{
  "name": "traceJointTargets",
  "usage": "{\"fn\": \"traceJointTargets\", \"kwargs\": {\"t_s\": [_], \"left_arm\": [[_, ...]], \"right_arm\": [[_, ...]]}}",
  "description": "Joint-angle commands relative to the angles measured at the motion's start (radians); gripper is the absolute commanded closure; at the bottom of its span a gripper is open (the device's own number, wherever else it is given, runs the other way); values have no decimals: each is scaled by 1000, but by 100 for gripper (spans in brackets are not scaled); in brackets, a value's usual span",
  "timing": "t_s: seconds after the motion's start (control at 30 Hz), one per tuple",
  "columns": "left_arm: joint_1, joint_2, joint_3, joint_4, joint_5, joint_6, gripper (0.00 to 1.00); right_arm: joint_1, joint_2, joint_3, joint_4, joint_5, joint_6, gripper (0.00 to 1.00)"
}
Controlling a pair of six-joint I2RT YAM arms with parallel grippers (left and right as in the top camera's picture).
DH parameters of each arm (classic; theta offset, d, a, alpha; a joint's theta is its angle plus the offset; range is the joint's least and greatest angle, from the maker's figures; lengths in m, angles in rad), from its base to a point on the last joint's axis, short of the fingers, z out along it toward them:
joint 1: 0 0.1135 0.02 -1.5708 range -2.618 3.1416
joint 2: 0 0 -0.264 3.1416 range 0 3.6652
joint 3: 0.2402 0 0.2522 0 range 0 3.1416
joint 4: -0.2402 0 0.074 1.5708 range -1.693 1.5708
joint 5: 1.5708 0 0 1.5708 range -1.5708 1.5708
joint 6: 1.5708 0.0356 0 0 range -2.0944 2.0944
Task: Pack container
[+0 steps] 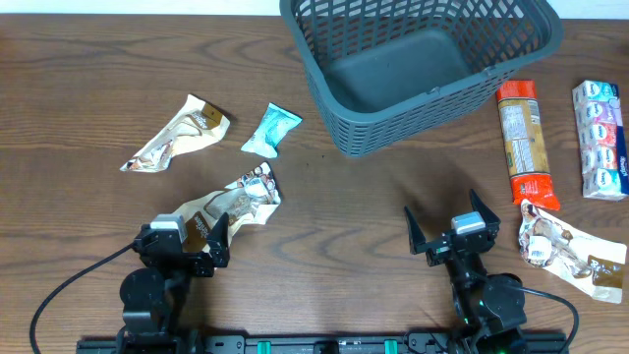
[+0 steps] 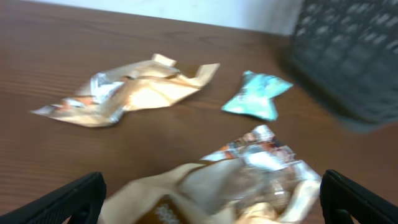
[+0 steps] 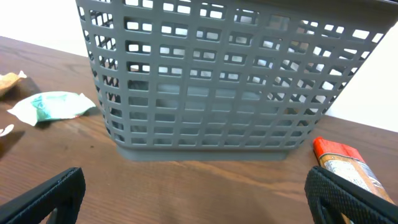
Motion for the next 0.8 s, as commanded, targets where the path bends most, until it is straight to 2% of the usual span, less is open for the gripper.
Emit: {"fn": "traceJointTargets", "kwargs": {"t_s": [0.0, 0.07, 0.13, 0.23, 0.4, 0.57, 0.77], "left_arm": [[5, -6, -18, 39, 235, -127, 1], [3, -3, -16, 93, 387, -131, 1], [0, 10, -1, 138, 462, -167, 1], [-24, 54, 58, 163, 471, -185, 1], [-128, 240, 245, 183, 471, -140, 1], [-317, 542, 522, 180, 471, -64, 1], [-519, 789, 720, 192, 614, -88, 1]], "right_arm": [[-8, -8, 2, 51, -48, 19, 1], [-8, -8, 28, 70, -42, 20, 1], [-9, -6, 75, 66, 24, 42, 1], [-19, 26, 172, 50, 143, 32, 1], [-58, 200, 417, -45, 148, -39, 1], [-84, 507, 837, -339, 89, -42, 1], [-84, 811, 1330, -794, -316, -42, 1]]}}
